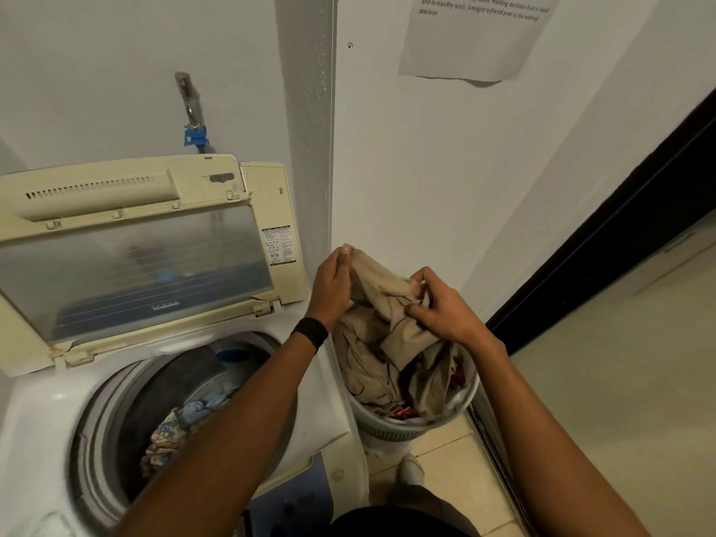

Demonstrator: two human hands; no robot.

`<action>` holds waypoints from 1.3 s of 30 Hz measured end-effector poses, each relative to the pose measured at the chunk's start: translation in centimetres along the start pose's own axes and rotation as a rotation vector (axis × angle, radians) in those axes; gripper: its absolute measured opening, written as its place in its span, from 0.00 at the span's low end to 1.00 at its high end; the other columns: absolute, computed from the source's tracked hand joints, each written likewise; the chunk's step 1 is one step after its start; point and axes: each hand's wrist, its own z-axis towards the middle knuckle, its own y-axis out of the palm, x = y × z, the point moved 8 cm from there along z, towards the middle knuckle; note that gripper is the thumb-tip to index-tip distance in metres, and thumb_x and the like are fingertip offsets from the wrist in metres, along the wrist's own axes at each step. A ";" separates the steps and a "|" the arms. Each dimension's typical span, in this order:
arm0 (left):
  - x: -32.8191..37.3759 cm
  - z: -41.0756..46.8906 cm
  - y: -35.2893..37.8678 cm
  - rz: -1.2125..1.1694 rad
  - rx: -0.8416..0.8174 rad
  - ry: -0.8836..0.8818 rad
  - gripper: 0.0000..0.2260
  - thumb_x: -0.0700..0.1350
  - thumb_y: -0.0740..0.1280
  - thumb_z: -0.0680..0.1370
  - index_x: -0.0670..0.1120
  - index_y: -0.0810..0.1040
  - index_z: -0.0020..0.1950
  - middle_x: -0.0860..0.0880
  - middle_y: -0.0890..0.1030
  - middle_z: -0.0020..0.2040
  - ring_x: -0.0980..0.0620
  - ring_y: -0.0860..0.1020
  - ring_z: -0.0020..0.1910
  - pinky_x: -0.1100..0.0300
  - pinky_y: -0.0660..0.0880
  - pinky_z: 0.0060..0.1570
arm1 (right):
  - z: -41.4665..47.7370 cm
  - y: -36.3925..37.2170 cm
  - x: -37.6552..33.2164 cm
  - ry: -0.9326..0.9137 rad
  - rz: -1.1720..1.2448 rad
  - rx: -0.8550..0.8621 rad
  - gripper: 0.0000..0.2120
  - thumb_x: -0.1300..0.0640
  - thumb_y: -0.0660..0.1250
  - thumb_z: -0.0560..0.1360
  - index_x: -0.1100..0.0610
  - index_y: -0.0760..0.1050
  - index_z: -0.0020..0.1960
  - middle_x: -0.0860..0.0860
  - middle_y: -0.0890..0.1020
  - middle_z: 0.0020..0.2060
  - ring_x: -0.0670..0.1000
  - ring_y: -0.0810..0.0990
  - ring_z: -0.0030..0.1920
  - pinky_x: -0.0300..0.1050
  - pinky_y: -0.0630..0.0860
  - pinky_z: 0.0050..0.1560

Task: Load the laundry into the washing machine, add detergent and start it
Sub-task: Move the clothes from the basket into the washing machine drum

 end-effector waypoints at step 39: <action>0.0 -1.1 3.9 0.070 -0.304 0.041 0.11 0.54 0.67 0.82 0.46 0.79 0.53 0.46 0.83 0.49 0.53 0.81 0.49 0.60 0.77 0.52 | -0.2 -2.2 -5.2 -0.081 0.388 0.037 0.09 0.55 0.75 0.77 0.53 0.83 0.57 0.46 0.86 0.51 0.45 0.83 0.53 0.36 0.78 0.53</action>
